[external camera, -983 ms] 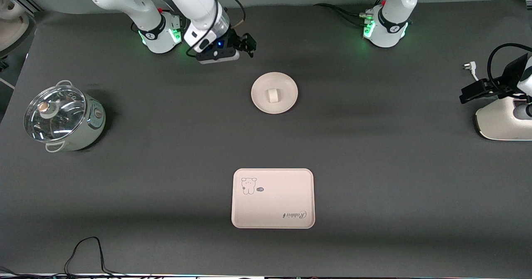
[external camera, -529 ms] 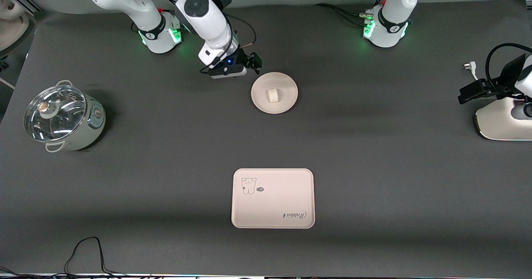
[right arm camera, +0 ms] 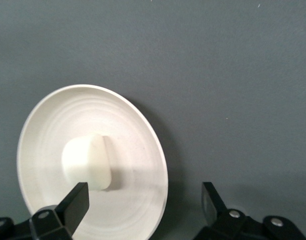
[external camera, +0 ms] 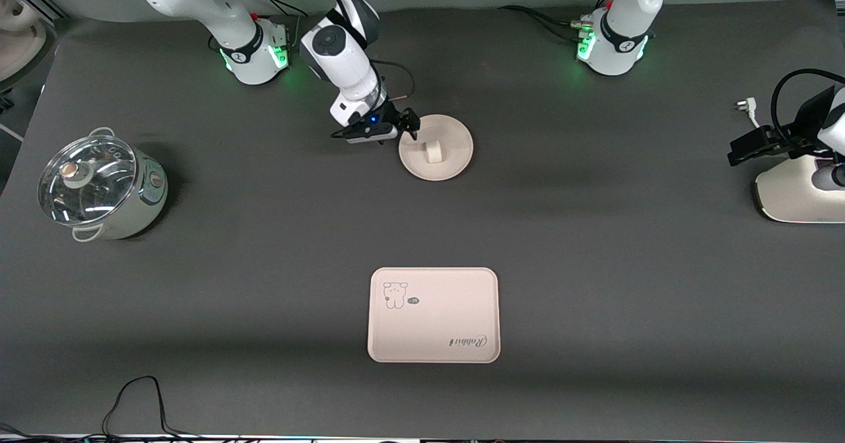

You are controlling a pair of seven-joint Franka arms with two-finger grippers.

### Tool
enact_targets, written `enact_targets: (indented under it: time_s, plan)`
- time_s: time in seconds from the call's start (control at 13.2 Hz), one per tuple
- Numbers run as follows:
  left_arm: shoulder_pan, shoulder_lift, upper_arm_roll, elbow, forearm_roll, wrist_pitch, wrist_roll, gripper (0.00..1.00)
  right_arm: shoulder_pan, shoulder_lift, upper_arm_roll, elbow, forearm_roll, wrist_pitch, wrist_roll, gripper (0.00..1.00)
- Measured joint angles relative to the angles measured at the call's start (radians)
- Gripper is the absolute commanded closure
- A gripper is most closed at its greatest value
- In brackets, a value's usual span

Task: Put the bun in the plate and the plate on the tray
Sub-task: 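Grasp the plate rim with the right gripper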

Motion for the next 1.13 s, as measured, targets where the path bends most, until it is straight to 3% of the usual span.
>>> enact_targets:
  time_s: [0.61, 0.91, 1.13]
  plan:
    - [0.007, 0.001, -0.009, 0.0, 0.0, 0.0, 0.001, 0.0, 0.004, 0.101, 0.0, 0.0, 0.0, 0.103, 0.0, 0.0]
    - [0.026, 0.006, -0.007, -0.001, -0.001, 0.001, 0.055, 0.0, 0.004, 0.111, 0.0, 0.002, 0.0, 0.106, 0.0, 0.54]
    - [0.026, 0.01, -0.009, -0.002, -0.001, 0.002, 0.08, 0.0, 0.004, 0.111, 0.0, 0.003, 0.0, 0.106, 0.0, 0.76]
